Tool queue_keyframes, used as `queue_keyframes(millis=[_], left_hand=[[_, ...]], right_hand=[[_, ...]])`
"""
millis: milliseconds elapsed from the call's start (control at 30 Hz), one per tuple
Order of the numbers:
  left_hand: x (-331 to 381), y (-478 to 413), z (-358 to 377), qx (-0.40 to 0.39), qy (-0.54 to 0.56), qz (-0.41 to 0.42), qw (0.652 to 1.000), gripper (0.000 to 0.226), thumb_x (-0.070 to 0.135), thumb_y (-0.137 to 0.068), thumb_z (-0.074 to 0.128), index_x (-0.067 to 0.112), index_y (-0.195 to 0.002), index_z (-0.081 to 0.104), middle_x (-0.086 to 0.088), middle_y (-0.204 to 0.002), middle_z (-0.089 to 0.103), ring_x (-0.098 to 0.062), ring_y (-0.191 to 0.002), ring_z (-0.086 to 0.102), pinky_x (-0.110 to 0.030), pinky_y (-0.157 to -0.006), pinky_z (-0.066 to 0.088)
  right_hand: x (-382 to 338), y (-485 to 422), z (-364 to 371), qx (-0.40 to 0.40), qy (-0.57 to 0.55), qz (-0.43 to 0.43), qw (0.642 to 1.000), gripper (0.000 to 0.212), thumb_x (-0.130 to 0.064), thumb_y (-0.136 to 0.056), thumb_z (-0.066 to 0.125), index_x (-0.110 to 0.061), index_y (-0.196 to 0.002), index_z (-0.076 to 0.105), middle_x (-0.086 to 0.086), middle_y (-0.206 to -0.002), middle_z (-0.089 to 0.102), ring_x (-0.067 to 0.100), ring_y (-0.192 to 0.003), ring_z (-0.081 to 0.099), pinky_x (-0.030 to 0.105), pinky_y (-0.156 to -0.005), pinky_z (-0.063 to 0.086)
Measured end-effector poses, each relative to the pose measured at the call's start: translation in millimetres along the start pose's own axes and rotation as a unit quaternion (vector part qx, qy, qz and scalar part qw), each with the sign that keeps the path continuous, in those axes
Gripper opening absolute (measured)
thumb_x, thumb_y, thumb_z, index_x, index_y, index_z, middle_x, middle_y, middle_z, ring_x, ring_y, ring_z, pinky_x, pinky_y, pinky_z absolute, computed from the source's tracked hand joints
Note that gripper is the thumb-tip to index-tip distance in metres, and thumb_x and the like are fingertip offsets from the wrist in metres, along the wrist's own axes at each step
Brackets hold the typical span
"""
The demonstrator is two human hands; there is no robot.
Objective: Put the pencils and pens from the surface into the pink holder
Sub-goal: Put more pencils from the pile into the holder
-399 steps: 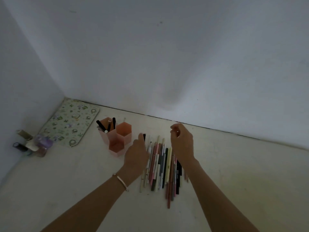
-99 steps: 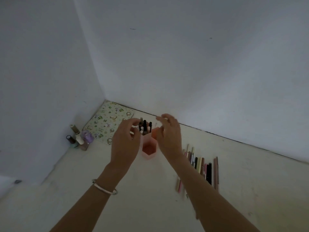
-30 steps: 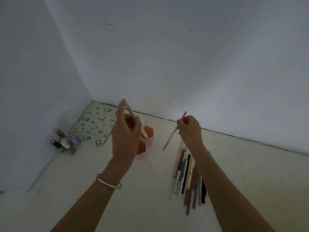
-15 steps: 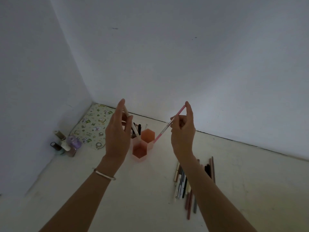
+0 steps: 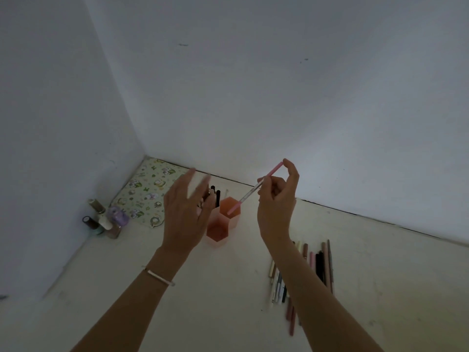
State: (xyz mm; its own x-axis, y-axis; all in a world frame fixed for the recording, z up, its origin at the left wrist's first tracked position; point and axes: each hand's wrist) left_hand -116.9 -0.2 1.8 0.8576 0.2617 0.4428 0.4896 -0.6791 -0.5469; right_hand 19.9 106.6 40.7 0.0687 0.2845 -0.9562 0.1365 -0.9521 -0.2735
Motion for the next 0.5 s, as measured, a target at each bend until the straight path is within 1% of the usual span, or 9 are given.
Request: queue_keyframes(millis=[33,67,133,200,267,333,400,433,500], left_hand=[[-1.3,-0.6,-4.8,0.018,0.016,-0.031,0.999,0.049,0.036,-0.098,0.043,0.018,-0.143,0.045,-0.01,-0.151,0.038,-0.024,-0.141,0.033,-0.035,-0.113,0.023],[-2.8,-2.8,-10.1,0.04,0.035,-0.058,0.997,0.052,0.035,-0.099,0.04,0.016,-0.148,0.037,-0.01,-0.153,0.034,-0.022,-0.143,0.029,-0.036,-0.115,0.022],[-5.5,-7.3,-20.4,0.077,0.068,-0.087,0.991,0.052,0.03,-0.1,0.038,0.01,-0.147,0.034,-0.013,-0.151,0.036,-0.025,-0.142,0.031,-0.043,-0.115,0.027],[-6.8,-10.4,-28.5,0.097,0.084,-0.088,0.988,0.05,0.025,-0.099,0.038,0.005,-0.144,0.036,-0.016,-0.146,0.041,-0.032,-0.137,0.037,-0.051,-0.11,0.033],[-7.4,-11.5,-33.3,0.109,0.095,-0.087,0.986,0.047,0.021,-0.099,0.038,0.001,-0.141,0.039,-0.018,-0.14,0.045,-0.037,-0.13,0.043,-0.055,-0.103,0.038],[-10.4,-9.8,-36.2,0.113,0.1,-0.09,0.984,0.045,0.019,-0.098,0.039,0.001,-0.139,0.041,-0.018,-0.136,0.046,-0.038,-0.126,0.046,-0.056,-0.1,0.04],[-13.9,-6.9,-38.7,0.111,0.108,-0.098,0.983,0.043,0.018,-0.097,0.039,0.004,-0.137,0.041,-0.015,-0.135,0.046,-0.035,-0.123,0.048,-0.054,-0.098,0.042],[-15.1,-5.8,-39.7,0.109,0.115,-0.101,0.982,0.041,0.017,-0.097,0.04,0.006,-0.136,0.041,-0.013,-0.135,0.046,-0.032,-0.121,0.05,-0.053,-0.097,0.044],[-16.3,-2.7,-40.2,0.105,0.129,-0.103,0.981,0.039,0.014,-0.096,0.041,0.007,-0.135,0.043,-0.009,-0.132,0.045,-0.024,-0.114,0.052,-0.047,-0.093,0.048]], right_hand=[[-1.0,-0.2,3.0,0.001,-0.004,-0.011,1.0,0.044,-0.008,-0.098,0.048,-0.025,-0.137,0.037,0.001,-0.081,0.07,0.012,-0.061,0.057,0.026,-0.062,0.051],[-2.5,-0.2,7.1,-0.001,-0.005,-0.024,1.0,0.043,-0.009,-0.098,0.049,-0.025,-0.136,0.038,0.001,-0.08,0.069,0.01,-0.061,0.058,0.022,-0.062,0.05],[-5.6,1.9,17.3,-0.017,-0.001,-0.046,0.999,0.042,-0.011,-0.098,0.049,-0.028,-0.134,0.038,0.0,-0.077,0.068,0.005,-0.06,0.057,0.014,-0.06,0.047],[-5.4,6.7,28.1,-0.037,0.015,-0.075,0.996,0.045,-0.011,-0.098,0.049,-0.028,-0.137,0.035,-0.003,-0.078,0.066,0.003,-0.06,0.056,0.01,-0.058,0.044],[-2.6,13.0,37.5,-0.056,0.042,-0.103,0.992,0.055,-0.011,-0.1,0.048,-0.03,-0.147,0.028,-0.003,-0.079,0.063,0.005,-0.062,0.056,0.012,-0.059,0.045],[2.3,18.1,44.3,-0.062,0.067,-0.118,0.989,0.055,-0.014,-0.101,0.046,-0.035,-0.148,0.027,-0.004,-0.082,0.063,0.007,-0.067,0.057,0.016,-0.063,0.049],[8.4,21.9,47.7,-0.076,0.09,-0.111,0.987,0.047,-0.017,-0.102,0.045,-0.04,-0.141,0.033,-0.01,-0.085,0.062,0.006,-0.069,0.058,0.017,-0.066,0.051],[11.2,23.9,48.6,-0.094,0.106,-0.108,0.984,0.043,-0.019,-0.102,0.044,-0.039,-0.139,0.035,-0.011,-0.088,0.062,0.005,-0.069,0.059,0.02,-0.067,0.052],[17.7,29.2,47.4,-0.139,0.173,-0.144,0.965,0.036,-0.018,-0.102,0.044,-0.03,-0.135,0.046,-0.005,-0.097,0.065,0.01,-0.078,0.062,0.029,-0.072,0.056]])
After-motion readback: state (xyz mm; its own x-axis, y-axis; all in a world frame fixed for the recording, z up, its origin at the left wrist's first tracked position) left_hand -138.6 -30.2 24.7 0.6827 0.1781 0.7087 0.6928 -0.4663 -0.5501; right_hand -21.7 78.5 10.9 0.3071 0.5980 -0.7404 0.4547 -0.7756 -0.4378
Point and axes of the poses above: each hand's wrist, its own y-axis away from the middle knuckle, its own z-axis out of the palm, x = y × z
